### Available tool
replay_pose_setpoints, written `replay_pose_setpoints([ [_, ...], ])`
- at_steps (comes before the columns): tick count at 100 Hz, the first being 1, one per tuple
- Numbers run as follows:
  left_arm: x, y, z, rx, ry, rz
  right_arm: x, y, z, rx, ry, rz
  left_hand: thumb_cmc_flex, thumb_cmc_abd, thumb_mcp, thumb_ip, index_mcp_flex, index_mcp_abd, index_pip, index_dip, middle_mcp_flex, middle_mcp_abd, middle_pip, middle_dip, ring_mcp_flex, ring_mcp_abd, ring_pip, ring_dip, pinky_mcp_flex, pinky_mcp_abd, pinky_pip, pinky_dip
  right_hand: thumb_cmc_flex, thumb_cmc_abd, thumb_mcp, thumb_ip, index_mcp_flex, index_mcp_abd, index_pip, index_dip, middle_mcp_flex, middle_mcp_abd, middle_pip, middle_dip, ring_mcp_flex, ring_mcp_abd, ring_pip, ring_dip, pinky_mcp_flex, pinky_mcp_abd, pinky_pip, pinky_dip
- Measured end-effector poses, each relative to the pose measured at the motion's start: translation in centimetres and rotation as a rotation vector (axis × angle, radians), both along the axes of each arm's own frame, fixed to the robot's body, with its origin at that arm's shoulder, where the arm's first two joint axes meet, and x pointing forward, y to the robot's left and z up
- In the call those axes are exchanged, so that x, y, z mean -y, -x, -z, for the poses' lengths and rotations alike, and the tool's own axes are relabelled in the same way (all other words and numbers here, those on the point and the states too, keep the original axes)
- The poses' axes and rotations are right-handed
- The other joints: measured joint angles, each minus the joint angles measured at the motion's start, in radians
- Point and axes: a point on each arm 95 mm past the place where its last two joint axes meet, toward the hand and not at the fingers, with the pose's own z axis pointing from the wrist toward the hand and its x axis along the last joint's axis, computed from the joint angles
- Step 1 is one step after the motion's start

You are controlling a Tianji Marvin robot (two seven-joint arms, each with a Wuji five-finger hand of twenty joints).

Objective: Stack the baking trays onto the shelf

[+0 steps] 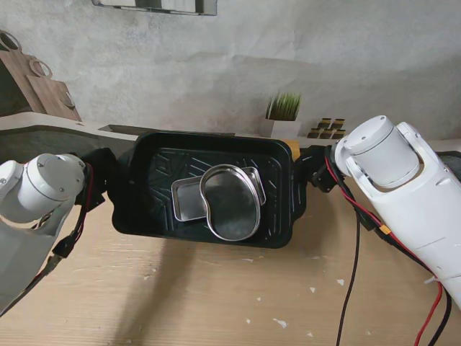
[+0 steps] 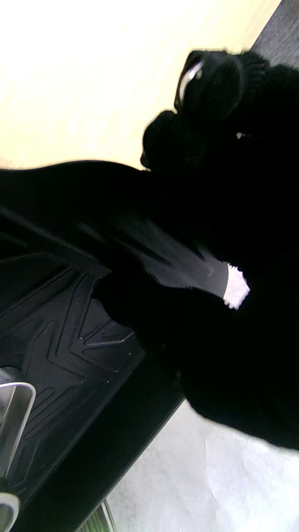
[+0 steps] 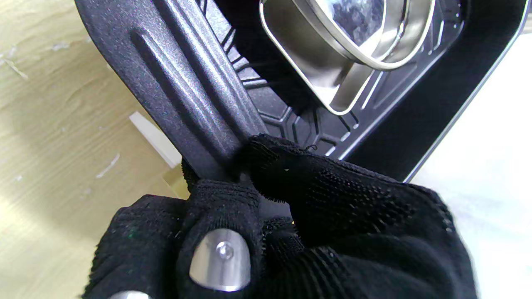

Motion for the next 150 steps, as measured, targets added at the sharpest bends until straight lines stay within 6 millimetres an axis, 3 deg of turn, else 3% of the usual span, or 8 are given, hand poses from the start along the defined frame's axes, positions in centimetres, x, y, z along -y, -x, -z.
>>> replay_pose_setpoints([
  [24, 0.8, -3.0, -0.1, -0.007, 0.012, -0.002, 0.6, -2.5, -0.9, -0.002, 0.017, 0.039, 0.000, 0.000, 0.000, 0.000, 0.000, -0.001, 0.000, 0.000, 0.000, 0.000, -0.004, -0.001, 0.000, 0.000, 0.000, 0.000, 0.000, 0.000, 0.000, 0.000, 0.000, 0.000, -0.002, 0.000, 0.009, -0.012, -0.009, 0.000, 0.000, 0.000, 0.000, 0.006, 0.000, -0.001, 0.003, 0.000, 0.000, 0.000, 0.000, 0.000],
  [67, 2.6, -7.2, 0.5, -0.005, 0.019, -0.060, 1.7, -6.6, -0.4, 0.030, 0.026, 0.104, 0.002, 0.000, 0.002, 0.000, 0.000, -0.021, 0.009, 0.001, 0.000, 0.000, -0.007, 0.002, 0.000, 0.000, 0.001, 0.000, -0.002, 0.000, 0.000, 0.000, -0.002, -0.002, -0.020, 0.000, 0.012, -0.028, -0.048, 0.000, 0.001, 0.001, 0.000, 0.053, 0.010, -0.007, 0.013, 0.001, 0.003, -0.002, 0.000, 0.002],
  [92, 3.0, -8.6, 0.8, 0.027, 0.031, -0.105, 1.6, -8.1, -0.2, 0.053, 0.018, 0.133, 0.002, 0.000, 0.003, 0.000, 0.000, -0.047, 0.022, 0.004, 0.000, 0.000, 0.021, 0.025, 0.000, 0.029, 0.022, 0.016, -0.009, 0.026, 0.014, 0.014, -0.003, -0.003, -0.030, 0.000, 0.009, -0.028, -0.051, 0.000, 0.005, 0.000, 0.000, 0.064, 0.012, -0.008, 0.014, 0.001, 0.003, -0.002, 0.000, 0.003],
  [150, 2.7, -9.5, 0.2, -0.009, 0.060, -0.116, 1.8, -9.0, -1.3, 0.012, -0.025, 0.163, 0.003, 0.000, 0.011, 0.000, 0.000, -0.059, 0.044, 0.005, 0.000, 0.000, 0.021, 0.026, 0.000, 0.036, 0.017, 0.016, -0.004, 0.029, 0.018, 0.014, 0.000, 0.014, -0.031, 0.000, 0.008, -0.028, -0.049, 0.000, -0.007, -0.001, 0.000, 0.065, 0.012, -0.008, 0.020, 0.002, 0.003, -0.002, 0.000, 0.023],
])
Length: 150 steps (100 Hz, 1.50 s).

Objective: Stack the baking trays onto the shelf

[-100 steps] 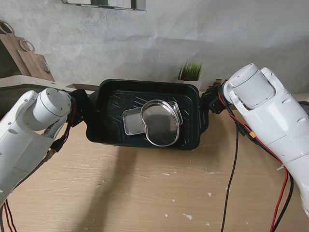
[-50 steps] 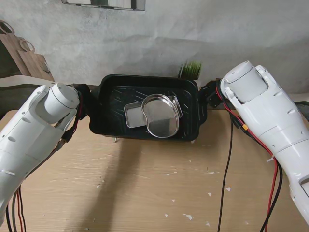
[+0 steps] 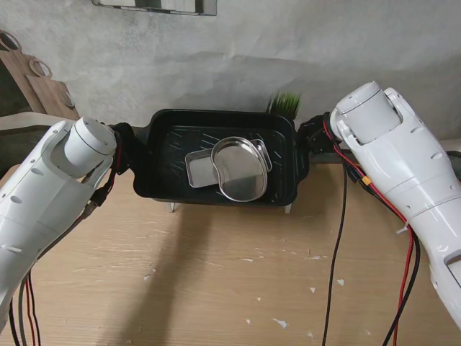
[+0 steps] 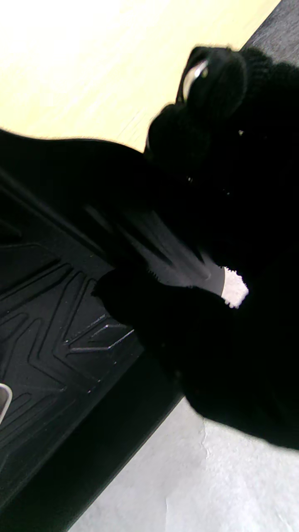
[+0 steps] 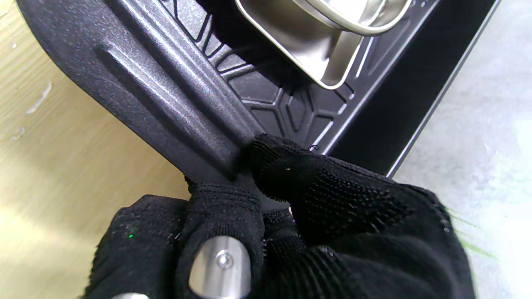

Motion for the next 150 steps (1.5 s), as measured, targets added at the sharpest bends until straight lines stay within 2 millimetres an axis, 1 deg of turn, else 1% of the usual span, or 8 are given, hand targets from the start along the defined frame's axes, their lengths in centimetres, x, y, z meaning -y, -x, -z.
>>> replay_pose_setpoints([
  [45, -0.3, -1.6, -0.9, 0.036, 0.016, -0.029, -0.2, -2.2, -1.4, 0.049, -0.019, 0.013, 0.000, 0.000, 0.000, 0.000, 0.002, -0.012, 0.002, 0.002, 0.000, 0.000, -0.001, -0.001, 0.000, 0.004, 0.000, -0.002, 0.002, 0.000, 0.000, 0.000, 0.000, 0.011, 0.000, 0.019, 0.000, 0.001, 0.002, 0.000, 0.000, 0.000, 0.000, 0.000, 0.000, -0.001, 0.001, 0.006, 0.000, 0.000, 0.000, 0.004],
  [67, 0.2, -2.4, -0.3, 0.069, 0.045, -0.069, -0.2, -2.9, -0.6, 0.096, -0.007, 0.058, 0.008, 0.000, 0.001, 0.000, 0.011, -0.037, 0.010, 0.009, -0.001, 0.000, 0.001, 0.000, -0.009, 0.028, 0.025, 0.004, -0.005, 0.036, 0.015, 0.021, 0.000, 0.011, -0.018, 0.019, 0.001, -0.006, -0.001, -0.009, 0.003, 0.000, 0.000, 0.000, -0.004, -0.001, 0.002, 0.006, -0.002, 0.000, 0.000, 0.004],
  [107, 0.6, -3.9, 1.3, 0.100, 0.071, -0.129, -0.1, -3.8, 1.8, 0.113, 0.003, 0.118, 0.009, 0.012, -0.052, 0.000, 0.036, -0.074, -0.098, -0.043, -0.003, -0.041, 0.036, 0.006, -0.020, 0.046, 0.038, 0.062, -0.041, 0.071, 0.029, 0.060, -0.011, 0.011, -0.062, 0.019, -0.013, -0.001, -0.075, -0.051, 0.034, -0.077, 0.034, -0.013, 0.000, -0.009, 0.002, -0.027, -0.004, -0.010, 0.000, -0.042],
  [110, 0.6, -3.9, 1.4, 0.101, 0.072, -0.131, -0.1, -3.9, 1.9, 0.112, 0.004, 0.120, 0.009, 0.018, -0.054, 0.000, 0.033, -0.070, -0.108, -0.047, -0.014, -0.048, 0.036, 0.006, -0.054, 0.044, 0.002, 0.056, -0.075, 0.069, 0.001, 0.059, -0.014, 0.011, -0.063, 0.019, -0.013, -0.001, -0.075, -0.062, 0.041, -0.085, 0.037, -0.023, -0.002, -0.007, 0.000, -0.036, -0.005, -0.010, 0.000, -0.054],
  [116, 0.7, -4.1, 1.6, 0.103, 0.075, -0.133, -0.2, -4.0, 2.2, 0.111, 0.004, 0.118, 0.010, 0.049, -0.046, 0.009, 0.021, -0.045, -0.110, -0.056, -0.040, -0.038, 0.036, 0.006, -0.110, 0.012, -0.084, 0.027, -0.145, -0.001, -0.048, 0.043, -0.021, 0.011, -0.072, 0.019, -0.013, -0.001, -0.075, -0.074, 0.044, -0.097, 0.049, -0.044, -0.007, -0.002, -0.028, -0.066, -0.011, -0.010, 0.000, -0.102],
  [134, 0.8, -4.5, 2.5, 0.090, 0.059, -0.141, -0.6, -4.4, 3.3, 0.100, 0.024, 0.110, -0.069, 0.088, 0.075, 0.018, -0.016, -0.032, -0.210, -0.100, -0.120, -0.034, -0.044, -0.041, -0.241, 0.036, -0.236, 0.011, -0.288, -0.026, -0.176, 0.034, -0.090, 0.019, -0.099, 0.051, -0.013, -0.010, -0.057, -0.111, 0.044, -0.128, 0.070, -0.084, -0.016, 0.023, -0.130, -0.174, -0.022, 0.008, 0.000, -0.200],
  [141, 0.9, -4.6, 2.6, 0.096, 0.064, -0.150, -0.8, -4.5, 3.2, 0.103, 0.035, 0.104, -0.111, 0.114, 0.136, 0.059, -0.043, -0.032, -0.268, -0.102, -0.174, -0.029, -0.109, -0.174, -0.310, 0.049, -0.326, -0.021, -0.360, -0.036, -0.252, -0.007, -0.206, 0.027, -0.087, 0.053, -0.013, -0.011, -0.063, -0.110, 0.023, -0.134, 0.070, -0.086, -0.010, 0.031, -0.169, -0.230, -0.024, 0.014, -0.002, -0.236],
  [150, 1.0, -4.7, 2.7, 0.099, 0.079, -0.155, -1.0, -4.5, 3.1, 0.109, 0.055, 0.098, -0.131, 0.144, 0.165, 0.086, -0.069, -0.033, -0.345, -0.128, -0.245, -0.027, -0.194, -0.344, -0.401, 0.058, -0.444, -0.087, -0.451, -0.060, -0.357, -0.088, -0.340, 0.027, -0.060, 0.142, -0.014, -0.011, -0.120, 0.007, -0.019, -0.141, 0.070, -0.086, -0.007, 0.053, -0.234, -0.286, -0.037, 0.043, -0.014, -0.288],
])
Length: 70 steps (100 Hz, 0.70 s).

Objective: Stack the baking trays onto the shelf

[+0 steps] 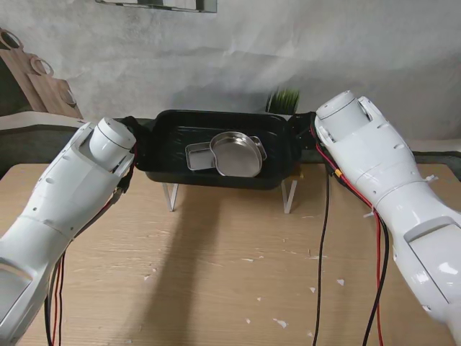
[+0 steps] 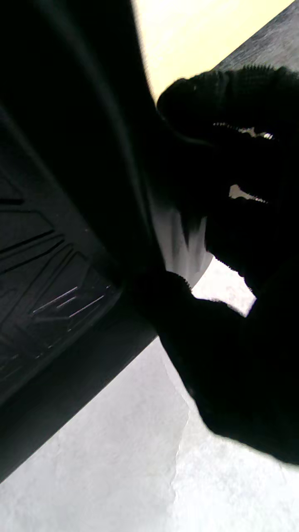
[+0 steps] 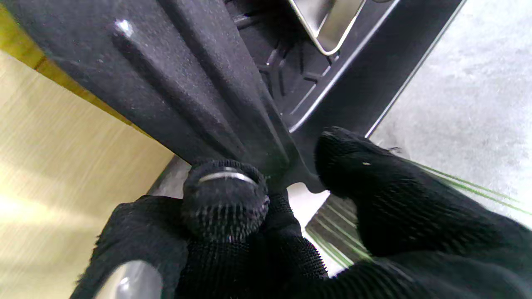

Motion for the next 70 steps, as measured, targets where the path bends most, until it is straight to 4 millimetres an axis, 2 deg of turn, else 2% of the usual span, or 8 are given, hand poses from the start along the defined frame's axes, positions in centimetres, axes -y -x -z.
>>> replay_pose_setpoints([
  [10, 0.0, 0.0, 0.1, 0.000, 0.010, 0.006, -0.2, 0.0, -0.4, 0.016, 0.032, -0.007, -0.055, 0.006, 0.002, 0.010, -0.028, -0.004, -0.075, -0.038, -0.066, 0.001, -0.089, -0.111, -0.105, 0.000, -0.117, -0.073, -0.081, -0.031, -0.092, -0.074, -0.082, 0.000, -0.011, 0.000, -0.067, -0.008, -0.028, 0.037, -0.070, -0.018, -0.013, -0.024, -0.048, 0.098, -0.084, -0.023, -0.044, 0.098, -0.039, -0.060],
  [18, 0.0, 0.0, 0.1, 0.000, 0.018, 0.009, -0.6, 0.1, -0.7, 0.029, 0.068, -0.016, -0.091, 0.007, 0.001, 0.010, -0.049, -0.026, -0.136, -0.072, -0.140, 0.001, -0.147, -0.171, -0.174, -0.001, -0.195, -0.125, -0.135, -0.048, -0.154, -0.115, -0.115, 0.000, -0.054, 0.000, -0.107, -0.011, -0.051, 0.036, -0.135, -0.017, -0.060, -0.065, -0.104, 0.142, -0.105, -0.032, -0.095, 0.161, -0.118, -0.119],
  [25, 0.0, 0.1, 0.2, 0.000, 0.026, 0.009, -0.7, 0.2, -1.0, 0.040, 0.102, -0.019, -0.109, 0.007, 0.001, 0.010, -0.053, -0.039, -0.198, -0.104, -0.195, 0.002, -0.191, -0.218, -0.235, -0.013, -0.255, -0.161, -0.177, -0.062, -0.215, -0.147, -0.121, 0.001, -0.083, 0.000, -0.142, -0.011, -0.063, 0.035, -0.175, -0.018, -0.077, -0.097, -0.173, 0.190, -0.105, -0.045, -0.186, 0.212, -0.164, -0.131],
  [32, 0.0, 0.2, 0.2, 0.001, 0.033, 0.010, -0.8, 0.3, -1.2, 0.052, 0.118, -0.017, -0.109, 0.007, 0.001, 0.010, -0.070, -0.042, -0.244, -0.124, -0.242, 0.004, -0.222, -0.246, -0.300, -0.037, -0.333, -0.200, -0.226, -0.078, -0.273, -0.180, -0.131, 0.001, -0.092, 0.000, -0.184, -0.015, -0.063, 0.023, -0.235, -0.018, -0.100, -0.121, -0.273, 0.204, -0.101, -0.045, -0.346, 0.244, -0.242, -0.123],
  [44, -0.1, 0.5, 0.2, 0.004, 0.044, 0.013, -0.6, 0.8, -1.5, 0.070, 0.124, -0.015, -0.144, 0.017, -0.014, 0.010, -0.088, -0.049, -0.283, -0.137, -0.298, 0.004, -0.240, -0.254, -0.358, -0.073, -0.400, -0.224, -0.277, -0.088, -0.366, -0.193, -0.133, 0.002, -0.093, 0.000, -0.214, -0.057, -0.061, 0.023, -0.280, -0.019, -0.114, -0.128, -0.406, 0.237, -0.124, -0.011, -0.457, 0.249, -0.279, -0.087],
  [57, -0.3, 0.8, 0.1, 0.010, 0.054, 0.017, -0.2, 1.4, -1.6, 0.070, 0.101, 0.002, -0.154, 0.020, -0.032, 0.010, -0.101, -0.066, -0.287, -0.139, -0.335, 0.000, -0.244, -0.255, -0.374, -0.096, -0.429, -0.225, -0.303, -0.088, -0.444, -0.179, -0.167, 0.004, -0.133, 0.000, -0.225, -0.085, -0.065, 0.012, -0.294, -0.036, -0.122, -0.136, -0.418, 0.244, -0.193, 0.031, -0.410, 0.220, -0.236, -0.031],
  [63, -0.4, 1.0, -0.2, 0.016, 0.052, 0.025, 0.0, 1.7, -1.6, 0.073, 0.106, 0.005, -0.155, 0.020, -0.041, 0.010, -0.101, -0.100, -0.287, -0.140, -0.362, -0.020, -0.253, -0.255, -0.394, -0.098, -0.449, -0.225, -0.311, -0.088, -0.459, -0.168, -0.179, 0.015, -0.142, 0.000, -0.239, -0.099, -0.083, -0.001, -0.294, -0.049, -0.122, -0.136, -0.418, 0.246, -0.207, 0.034, -0.373, 0.201, -0.193, -0.029],
  [70, -0.5, 1.2, -0.6, 0.024, 0.051, 0.031, 0.2, 2.0, -1.5, 0.076, 0.108, 0.012, -0.155, 0.021, -0.051, 0.010, -0.101, -0.101, -0.289, -0.148, -0.383, -0.024, -0.263, -0.255, -0.409, -0.109, -0.467, -0.225, -0.323, -0.100, -0.486, -0.154, -0.179, 0.015, -0.150, 0.000, -0.275, -0.105, -0.102, -0.020, -0.296, -0.067, -0.122, -0.136, -0.418, 0.256, -0.220, 0.038, -0.366, 0.201, -0.174, -0.028],
])
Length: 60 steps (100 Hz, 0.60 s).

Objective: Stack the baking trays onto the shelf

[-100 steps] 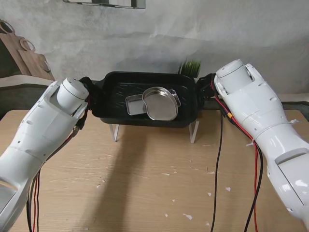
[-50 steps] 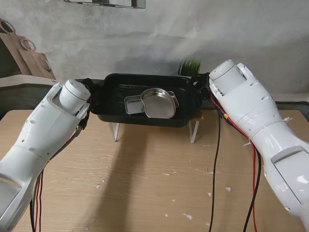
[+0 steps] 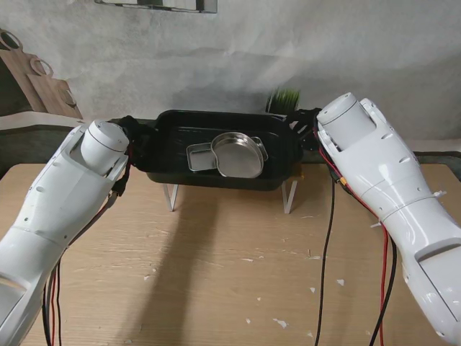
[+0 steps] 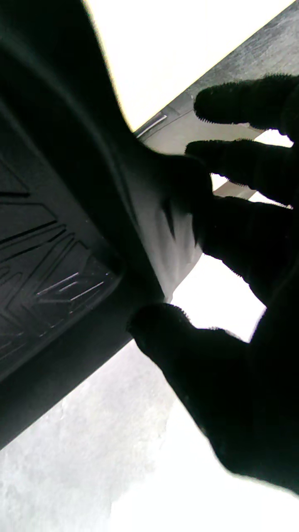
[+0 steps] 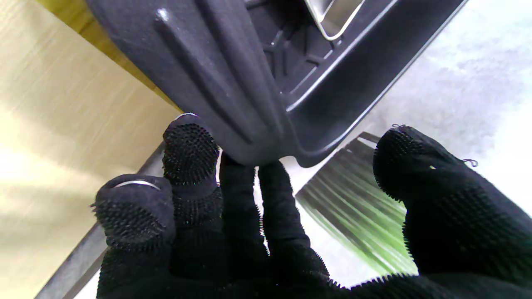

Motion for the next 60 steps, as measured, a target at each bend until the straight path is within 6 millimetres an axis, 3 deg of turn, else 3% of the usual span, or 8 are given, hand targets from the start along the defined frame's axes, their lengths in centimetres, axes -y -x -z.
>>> replay_pose_setpoints([
  [7, -0.2, 0.3, -0.2, 0.010, -0.008, 0.003, 0.2, 0.4, 0.1, 0.004, 0.018, 0.007, -0.002, 0.010, -0.007, 0.000, 0.000, -0.014, -0.007, -0.002, -0.020, -0.009, -0.004, 0.000, -0.011, -0.001, -0.022, 0.000, -0.006, 0.000, -0.018, 0.019, -0.002, 0.019, -0.002, 0.000, -0.025, -0.001, -0.015, -0.014, -0.018, -0.011, 0.003, 0.003, -0.001, 0.006, -0.050, -0.012, 0.007, 0.000, 0.002, 0.000],
  [17, -0.5, 0.6, -0.7, 0.035, -0.031, 0.004, 0.6, 0.9, 0.2, 0.013, 0.024, 0.015, -0.011, 0.010, -0.024, 0.000, 0.014, -0.092, -0.007, -0.002, -0.042, -0.037, -0.019, -0.002, -0.011, -0.001, -0.051, 0.000, -0.012, -0.012, -0.062, 0.040, -0.003, 0.034, -0.009, 0.000, -0.064, -0.015, -0.024, -0.026, -0.044, -0.012, 0.003, 0.003, -0.017, 0.011, -0.065, -0.012, 0.007, 0.000, 0.002, 0.000],
  [32, -1.0, 1.0, -0.9, 0.046, -0.023, -0.003, 1.1, 1.1, 0.5, 0.009, 0.023, 0.034, -0.011, 0.010, -0.024, 0.000, 0.014, -0.127, -0.027, -0.015, -0.080, -0.049, -0.036, -0.011, -0.037, -0.027, -0.115, -0.010, -0.018, -0.035, -0.176, 0.053, -0.003, 0.046, -0.021, 0.000, -0.101, -0.062, -0.036, -0.044, -0.079, -0.020, 0.003, 0.003, -0.050, 0.021, -0.069, -0.012, -0.010, 0.000, 0.002, -0.001],
  [39, -1.4, 1.2, -1.0, 0.051, -0.017, -0.004, 1.3, 1.3, 0.5, 0.013, 0.037, 0.042, -0.011, 0.010, -0.024, 0.000, 0.014, -0.151, -0.040, -0.025, -0.095, -0.051, -0.040, -0.017, -0.062, -0.040, -0.132, -0.013, -0.024, -0.051, -0.242, 0.086, -0.012, 0.048, -0.032, 0.000, -0.113, -0.082, -0.044, -0.050, -0.108, -0.031, -0.002, 0.003, -0.065, 0.022, -0.079, -0.012, -0.022, 0.000, 0.002, -0.001],
  [47, -1.6, 1.7, -1.1, 0.068, -0.034, 0.008, 1.4, 1.7, 0.2, 0.032, 0.087, 0.041, -0.011, 0.010, -0.024, 0.000, 0.014, -0.171, -0.041, -0.026, -0.112, -0.063, -0.050, -0.021, -0.075, -0.060, -0.155, -0.023, -0.026, -0.064, -0.339, 0.137, -0.012, 0.049, -0.040, 0.000, -0.126, -0.101, -0.045, -0.060, -0.144, -0.048, -0.015, -0.002, -0.131, 0.026, -0.109, -0.013, -0.089, -0.002, -0.005, -0.001],
  [51, -1.8, 2.0, -1.3, 0.083, -0.043, 0.014, 1.4, 2.0, 0.0, 0.046, 0.110, 0.036, -0.011, 0.022, -0.024, 0.000, 0.014, -0.181, -0.042, -0.027, -0.123, -0.064, -0.053, -0.021, -0.088, -0.066, -0.171, -0.024, -0.026, -0.070, -0.384, 0.164, -0.012, 0.060, -0.051, 0.030, -0.128, -0.114, -0.047, -0.061, -0.172, -0.059, -0.020, -0.004, -0.191, 0.027, -0.145, -0.013, -0.156, -0.004, -0.041, 0.002],
  [60, -2.1, 2.9, -1.7, 0.127, -0.065, 0.036, 1.5, 3.0, -0.6, 0.083, 0.127, 0.026, -0.010, 0.050, -0.045, 0.000, 0.014, -0.204, -0.052, -0.034, -0.141, -0.090, -0.056, -0.021, -0.127, -0.087, -0.177, -0.027, -0.038, -0.095, -0.431, 0.192, -0.012, 0.060, -0.061, 0.031, -0.138, -0.128, -0.056, -0.061, -0.234, -0.075, -0.031, -0.020, -0.347, 0.028, -0.241, -0.018, -0.337, -0.007, -0.163, 0.037],
])
